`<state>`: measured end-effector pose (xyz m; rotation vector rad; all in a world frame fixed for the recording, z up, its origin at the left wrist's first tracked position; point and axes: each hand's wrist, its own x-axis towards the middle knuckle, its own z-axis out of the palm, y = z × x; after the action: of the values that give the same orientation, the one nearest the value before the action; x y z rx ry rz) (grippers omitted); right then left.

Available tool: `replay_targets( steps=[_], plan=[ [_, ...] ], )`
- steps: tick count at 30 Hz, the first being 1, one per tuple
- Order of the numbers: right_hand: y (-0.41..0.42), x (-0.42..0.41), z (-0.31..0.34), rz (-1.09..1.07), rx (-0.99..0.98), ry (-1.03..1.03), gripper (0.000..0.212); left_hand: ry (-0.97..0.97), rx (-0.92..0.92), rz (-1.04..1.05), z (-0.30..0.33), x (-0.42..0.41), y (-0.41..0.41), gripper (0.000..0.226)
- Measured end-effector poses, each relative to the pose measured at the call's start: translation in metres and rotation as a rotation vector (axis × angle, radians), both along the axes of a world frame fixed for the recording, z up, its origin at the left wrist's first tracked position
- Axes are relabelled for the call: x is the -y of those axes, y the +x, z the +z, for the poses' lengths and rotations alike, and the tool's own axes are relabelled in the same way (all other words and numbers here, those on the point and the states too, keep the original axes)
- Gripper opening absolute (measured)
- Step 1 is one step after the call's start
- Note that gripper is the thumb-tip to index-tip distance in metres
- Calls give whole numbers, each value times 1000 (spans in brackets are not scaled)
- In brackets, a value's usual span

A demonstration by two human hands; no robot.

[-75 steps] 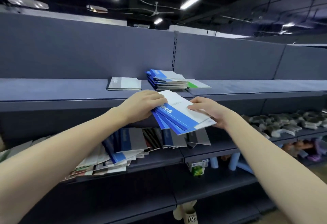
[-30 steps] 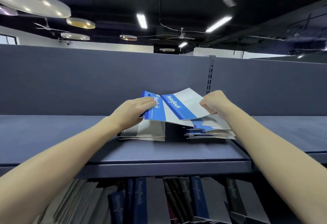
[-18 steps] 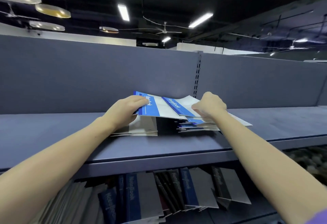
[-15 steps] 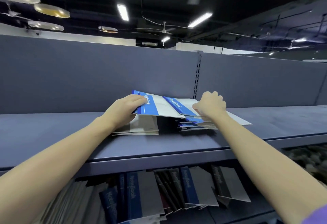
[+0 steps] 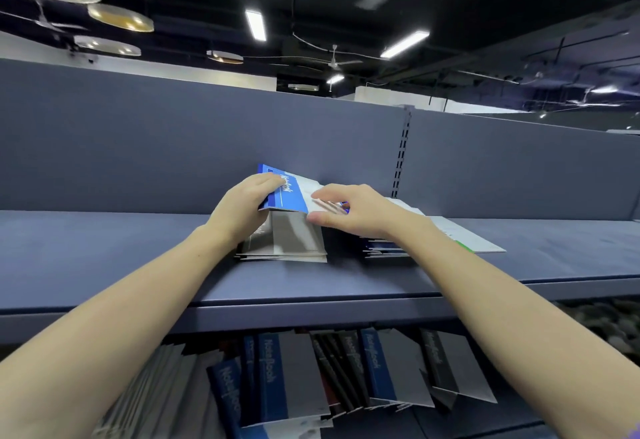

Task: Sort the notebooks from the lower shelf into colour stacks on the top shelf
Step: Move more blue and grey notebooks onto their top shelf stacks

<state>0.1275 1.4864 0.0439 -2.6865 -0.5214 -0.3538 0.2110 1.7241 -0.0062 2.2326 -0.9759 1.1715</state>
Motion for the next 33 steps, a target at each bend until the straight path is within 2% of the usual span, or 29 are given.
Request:
replay_targets(
  steps=[4,7,10,13,16,21,26,30,33],
  plan=[
    [0,-4,6,7,98,-27,38,-112,-44,23,2,1,0,49],
    [0,2,11,32,231,-29,39,-172,-86,26,1,6,-3,53],
    [-1,15,11,28,267,-85,44,-113,-80,32,-2,15,-3,59],
    [-1,36,5,-41,272,22,51,-29,-95,59,-3,20,0,63],
    [-5,63,-1,-143,294,107,45,50,-70,49,-5,23,0,56],
    [-18,104,-16,-261,142,158,37,100,-50,48,-7,27,1,45],
    [-25,114,-23,-290,-30,149,34,85,-41,62,-8,27,3,46],
    [-22,110,-17,-301,-143,47,43,65,-37,71,-7,28,1,47],
    [-21,105,-10,-289,-145,26,48,55,0,63,-8,28,-1,50]
  ],
)
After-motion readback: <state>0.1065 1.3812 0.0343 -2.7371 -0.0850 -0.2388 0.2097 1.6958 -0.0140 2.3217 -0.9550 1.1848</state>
